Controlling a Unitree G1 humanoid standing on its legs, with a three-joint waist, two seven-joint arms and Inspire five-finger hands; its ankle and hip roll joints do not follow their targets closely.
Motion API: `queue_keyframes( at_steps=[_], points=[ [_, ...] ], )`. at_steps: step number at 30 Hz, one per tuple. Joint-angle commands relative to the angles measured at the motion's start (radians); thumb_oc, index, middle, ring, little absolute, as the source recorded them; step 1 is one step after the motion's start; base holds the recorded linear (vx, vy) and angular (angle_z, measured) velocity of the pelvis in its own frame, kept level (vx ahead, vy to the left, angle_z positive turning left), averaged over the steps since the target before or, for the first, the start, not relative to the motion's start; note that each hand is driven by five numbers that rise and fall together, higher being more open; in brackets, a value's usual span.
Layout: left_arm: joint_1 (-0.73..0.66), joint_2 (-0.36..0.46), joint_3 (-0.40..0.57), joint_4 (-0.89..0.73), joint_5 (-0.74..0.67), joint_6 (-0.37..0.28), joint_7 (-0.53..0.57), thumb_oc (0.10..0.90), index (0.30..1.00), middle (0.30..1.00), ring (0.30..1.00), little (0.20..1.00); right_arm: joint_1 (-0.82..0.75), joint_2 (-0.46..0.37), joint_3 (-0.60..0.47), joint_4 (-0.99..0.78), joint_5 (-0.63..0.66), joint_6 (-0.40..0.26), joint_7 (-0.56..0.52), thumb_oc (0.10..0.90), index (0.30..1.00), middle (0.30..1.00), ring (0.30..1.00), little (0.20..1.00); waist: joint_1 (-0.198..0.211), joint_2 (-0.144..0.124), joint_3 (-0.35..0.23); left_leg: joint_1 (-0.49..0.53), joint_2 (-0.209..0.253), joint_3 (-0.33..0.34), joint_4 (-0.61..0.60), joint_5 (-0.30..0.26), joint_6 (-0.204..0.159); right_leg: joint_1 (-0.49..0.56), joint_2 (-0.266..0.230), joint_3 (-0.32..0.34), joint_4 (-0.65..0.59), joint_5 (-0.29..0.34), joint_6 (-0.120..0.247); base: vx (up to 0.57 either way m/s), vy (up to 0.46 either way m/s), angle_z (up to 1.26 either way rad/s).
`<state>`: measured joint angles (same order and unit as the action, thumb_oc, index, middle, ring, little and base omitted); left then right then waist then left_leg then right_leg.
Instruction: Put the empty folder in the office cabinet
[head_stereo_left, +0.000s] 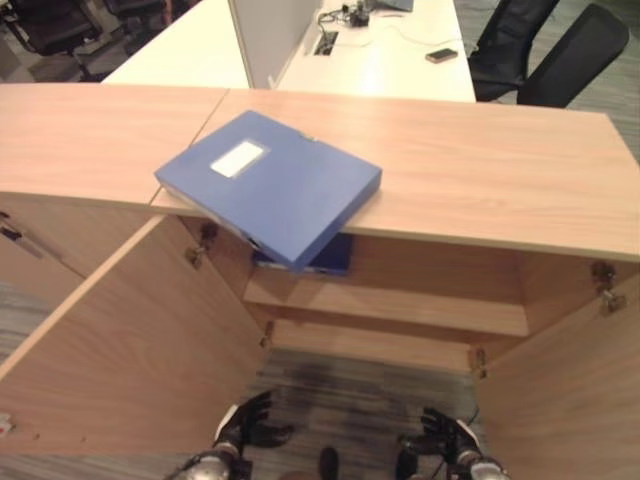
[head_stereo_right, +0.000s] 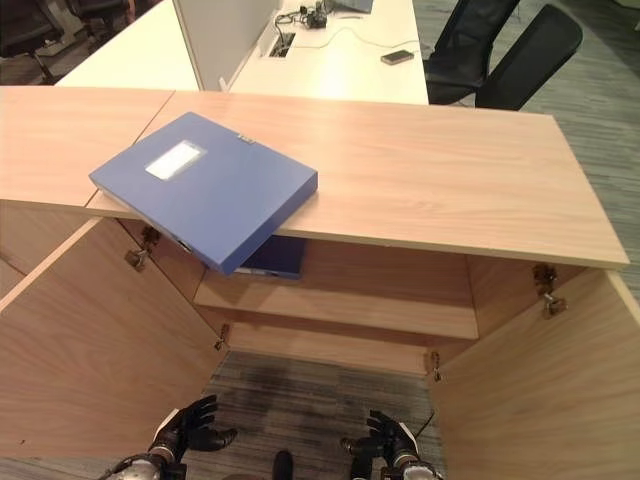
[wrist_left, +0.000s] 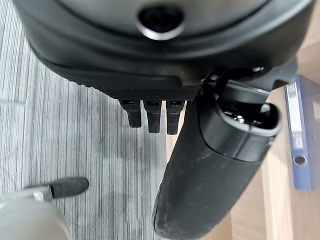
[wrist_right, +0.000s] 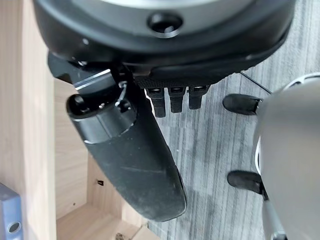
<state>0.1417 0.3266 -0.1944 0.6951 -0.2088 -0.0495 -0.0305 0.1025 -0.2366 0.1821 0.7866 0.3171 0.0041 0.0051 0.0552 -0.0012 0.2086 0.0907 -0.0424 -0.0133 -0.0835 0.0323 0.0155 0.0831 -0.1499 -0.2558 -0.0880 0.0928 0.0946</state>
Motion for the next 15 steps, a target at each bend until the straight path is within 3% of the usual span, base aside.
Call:
queue_keyframes(
  at_steps=[1, 3, 5, 7, 9, 12, 15],
  points=[
    [-0.064, -0.001, 0.003, -0.023, 0.024, -0.062, 0.01, 0.8, 0.9, 0.9, 0.9, 0.9, -0.022, -0.06, -0.003, -0.058, 0.008, -0.054, 0.0, 0.8, 0.9, 0.9, 0.9, 0.9, -0.004, 0.004, -0.033, 0.009, 0.062, 0.053, -0.004, -0.046, -0.078, 0.018, 0.002, -0.004, 0.021, -0.043, 0.042, 0.02, -0.082, 0.05],
    [-0.064, -0.003, 0.008, -0.027, 0.013, -0.062, 0.011, 0.8, 0.9, 0.9, 0.9, 0.9, -0.026, -0.069, -0.002, -0.056, 0.007, -0.056, 0.005, 0.8, 0.9, 0.9, 0.9, 0.9, -0.003, 0.001, -0.029, 0.006, 0.066, 0.031, -0.004, -0.044, -0.087, 0.014, 0.008, 0.002, 0.018, -0.046, 0.037, -0.02, -0.081, 0.11],
    [-0.072, 0.001, 0.007, -0.043, -0.01, -0.061, 0.012, 0.8, 0.9, 0.9, 0.9, 0.9, -0.045, -0.085, 0.002, -0.045, 0.02, -0.059, 0.004, 0.8, 0.9, 0.9, 0.9, 0.9, 0.009, -0.014, 0.005, -0.067, 0.061, 0.015, 0.135, -0.065, -0.102, 0.006, 0.003, 0.01, 0.018, -0.051, 0.024, -0.12, -0.089, 0.04],
    [-0.078, 0.0, 0.005, -0.044, -0.018, -0.061, 0.014, 0.8, 0.9, 0.9, 0.9, 0.9, -0.053, -0.089, 0.0, -0.041, 0.023, -0.061, 0.001, 0.8, 0.9, 0.9, 0.9, 0.9, 0.011, -0.019, 0.014, -0.112, 0.056, 0.006, 0.189, -0.071, -0.112, 0.002, 0.0, 0.01, 0.017, -0.052, 0.02, -0.08, -0.006, 0.05],
    [-0.092, -0.006, -0.002, -0.038, -0.025, -0.056, 0.019, 0.8, 0.9, 0.9, 0.9, 0.9, -0.068, -0.107, -0.013, -0.019, 0.027, -0.061, -0.013, 0.8, 0.9, 0.9, 0.9, 0.9, 0.024, -0.022, 0.017, -0.157, 0.113, -0.009, 0.16, -0.046, -0.126, 0.006, -0.008, 0.006, 0.003, -0.055, 0.031, 0.01, 0.068, 0.12],
    [-0.069, -0.001, -0.008, -0.07, -0.023, -0.059, 0.011, 0.8, 0.9, 0.9, 0.9, 0.9, -0.054, -0.099, -0.025, -0.007, 0.034, -0.058, -0.005, 0.8, 0.9, 0.9, 0.9, 0.9, 0.015, -0.015, -0.012, -0.099, 0.139, -0.009, 0.062, -0.021, -0.122, 0.012, 0.002, 0.005, 0.001, -0.062, 0.038, 0.08, 0.045, 0.0],
    [-0.054, 0.004, -0.01, -0.079, -0.004, -0.057, 0.005, 0.8, 0.9, 0.9, 0.9, 0.9, -0.043, -0.092, -0.034, -0.016, 0.043, -0.058, -0.002, 0.8, 0.9, 0.9, 0.9, 0.9, 0.008, -0.01, -0.041, -0.053, 0.137, 0.012, 0.0, -0.015, -0.12, 0.022, -0.003, 0.01, 0.001, -0.062, 0.04, 0.13, 0.093, -0.04]
  ],
)
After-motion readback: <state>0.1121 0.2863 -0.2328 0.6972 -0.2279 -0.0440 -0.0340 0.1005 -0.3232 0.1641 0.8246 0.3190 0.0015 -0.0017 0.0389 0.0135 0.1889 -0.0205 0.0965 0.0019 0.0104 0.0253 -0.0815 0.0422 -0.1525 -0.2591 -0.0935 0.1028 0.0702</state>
